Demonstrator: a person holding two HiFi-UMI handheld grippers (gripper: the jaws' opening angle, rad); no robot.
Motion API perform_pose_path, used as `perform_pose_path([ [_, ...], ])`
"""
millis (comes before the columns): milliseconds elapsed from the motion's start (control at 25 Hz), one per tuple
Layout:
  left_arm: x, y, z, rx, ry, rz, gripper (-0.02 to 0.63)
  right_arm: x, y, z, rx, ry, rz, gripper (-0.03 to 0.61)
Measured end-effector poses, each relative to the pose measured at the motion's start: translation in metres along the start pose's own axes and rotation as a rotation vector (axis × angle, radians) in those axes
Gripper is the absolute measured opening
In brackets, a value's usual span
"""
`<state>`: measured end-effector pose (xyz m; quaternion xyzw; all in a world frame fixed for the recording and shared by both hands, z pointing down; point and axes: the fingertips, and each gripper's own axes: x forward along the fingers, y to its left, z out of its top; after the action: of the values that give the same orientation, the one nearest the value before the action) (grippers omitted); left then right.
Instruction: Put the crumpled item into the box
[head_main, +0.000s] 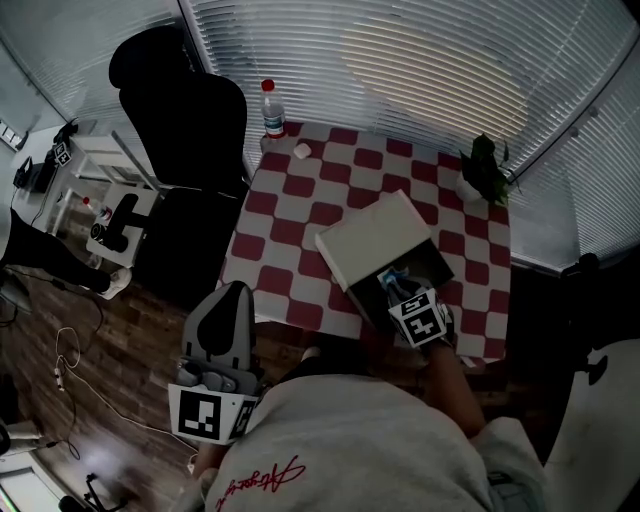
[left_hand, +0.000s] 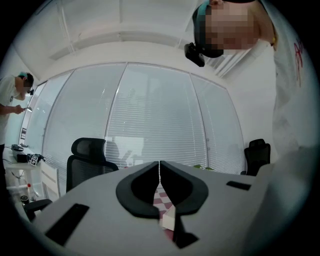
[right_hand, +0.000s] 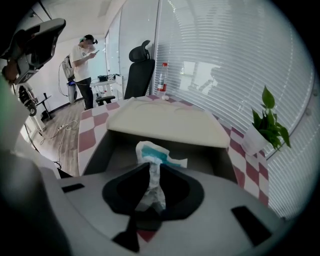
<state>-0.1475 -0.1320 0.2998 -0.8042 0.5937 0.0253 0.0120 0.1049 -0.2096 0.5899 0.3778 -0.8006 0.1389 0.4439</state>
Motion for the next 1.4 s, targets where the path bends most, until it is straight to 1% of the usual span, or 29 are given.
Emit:
perform_pose_path([
  [160,-0.002,0.003,-0.001,0.001,0.004,0.012,0.020,0.001,0.002,-0.001,-0.039,0.025,-0.004,0.074],
  [400,-0.004,0.002,-0.001,0.004,0.009,0.009,0.020,0.003,0.005,-0.001,-0.087,0.052,0.004,0.074],
  [600,-0.005,0.005,0.000,0.006,0.006,0.025,0.020,0.005,0.008,-0.003,-0.141,0.095,0.005,0.074],
  [960,-0.008,0.010,-0.001,0.006,0.007,0.043,0.020,0.011,0.005,-0.004,-0.228,0.149,-0.016,0.074],
  [1280,-0.009,0.016,-0.002,0.013,0.007,0.068,0.020,0.015,0.004,-0.002,-0.267,0.177,-0.006,0.074],
  [1400,-0.010,0.016,0.000,0.016,0.004,0.064,0.020,0.015,0.005,-0.002,-0.278,0.188,0.002,0.074],
])
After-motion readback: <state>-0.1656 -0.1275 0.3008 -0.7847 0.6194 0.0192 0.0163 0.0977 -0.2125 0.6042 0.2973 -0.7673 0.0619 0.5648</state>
